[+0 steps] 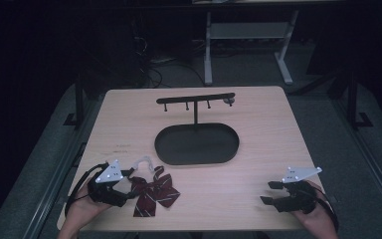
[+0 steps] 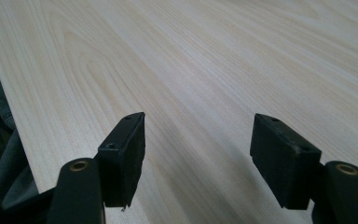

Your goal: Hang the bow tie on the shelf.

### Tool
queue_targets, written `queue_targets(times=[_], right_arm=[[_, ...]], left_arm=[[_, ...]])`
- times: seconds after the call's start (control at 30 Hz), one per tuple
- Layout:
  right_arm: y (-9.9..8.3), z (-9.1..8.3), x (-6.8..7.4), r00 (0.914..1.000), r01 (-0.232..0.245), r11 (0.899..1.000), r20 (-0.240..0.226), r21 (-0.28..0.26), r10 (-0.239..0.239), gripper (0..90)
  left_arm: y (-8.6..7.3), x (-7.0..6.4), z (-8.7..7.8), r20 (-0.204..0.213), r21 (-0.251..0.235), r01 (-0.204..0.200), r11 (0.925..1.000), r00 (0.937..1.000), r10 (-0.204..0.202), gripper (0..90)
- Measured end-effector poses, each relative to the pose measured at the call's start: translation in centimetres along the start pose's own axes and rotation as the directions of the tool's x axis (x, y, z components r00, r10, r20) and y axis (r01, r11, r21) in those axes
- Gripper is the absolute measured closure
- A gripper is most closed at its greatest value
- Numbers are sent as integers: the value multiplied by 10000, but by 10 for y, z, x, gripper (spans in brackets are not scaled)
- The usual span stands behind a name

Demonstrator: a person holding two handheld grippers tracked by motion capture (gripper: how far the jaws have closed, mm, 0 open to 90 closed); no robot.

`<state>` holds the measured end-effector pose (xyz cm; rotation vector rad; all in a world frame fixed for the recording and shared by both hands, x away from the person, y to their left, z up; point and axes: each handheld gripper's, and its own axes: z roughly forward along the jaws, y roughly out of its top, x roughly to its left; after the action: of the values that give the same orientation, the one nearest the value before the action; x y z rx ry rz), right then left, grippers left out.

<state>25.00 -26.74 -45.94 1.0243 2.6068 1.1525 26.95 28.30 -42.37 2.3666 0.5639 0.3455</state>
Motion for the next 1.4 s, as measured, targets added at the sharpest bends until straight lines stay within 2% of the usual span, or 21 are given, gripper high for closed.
queue_targets(times=[0.13, 0.27, 0.43, 0.57, 0.7, 0.77, 0.87, 0.93, 1.1, 1.2, 1.4], right_arm=[[2, 0, -1, 9999, 102, 9999, -40, -81, -103, 350], [3, -1, -1, 10000, 60, 10000, -46, -72, -60, 350], [3, -2, 0, 9999, 157, 9999, 10, -55, -157, 351], [4, -2, 1, 9998, 199, 9998, 29, -100, -199, 351], [5, 0, 1, 9996, 263, 9997, 29, -7, -263, 351], [6, 1, 1, 9998, 211, 9998, 33, 30, -211, 350], [7, 0, 0, 9995, 314, 9995, 41, -7, -314, 351], [6, 0, 1, 9995, 325, 9995, 51, -14, -325, 351], [6, 1, 2, 9996, 293, 9996, 29, 20, -293, 351], [6, 1, 2, 9993, 366, 9993, 10, 29, -366, 351], [6, 0, 2, 9994, 351, 9994, 8, -2, -351, 351]], left_arm=[[9, 2, -3, 195, 34, -234, 9997, 9995, 233, 250], [19, 8, -4, 449, 416, -491, 9979, 9979, 472, 245], [28, 19, -5, 827, 674, -613, 9958, 9950, 557, 245], [31, 32, -4, 926, 980, -428, 9943, 9951, 337, 300], [34, 44, -3, 937, 1373, -524, 9891, 9948, 397, 357], [36, 50, -1, 1026, 1542, -519, 9867, 9941, 363, 413], [37, 56, 3, 1057, 1815, -396, 9826, 9942, 205, 451], [36, 60, 6, 1061, 1916, -177, 9813, 9944, -28, 473], [32, 70, 13, 1082, 2528, -140, 9674, 9940, -139, 558], [30, 75, 19, 1071, 2697, -47, 9629, 9939, -252, 597], [25, 82, 33, 1276, 3298, 141, 9439, 9900, -594, 652]])
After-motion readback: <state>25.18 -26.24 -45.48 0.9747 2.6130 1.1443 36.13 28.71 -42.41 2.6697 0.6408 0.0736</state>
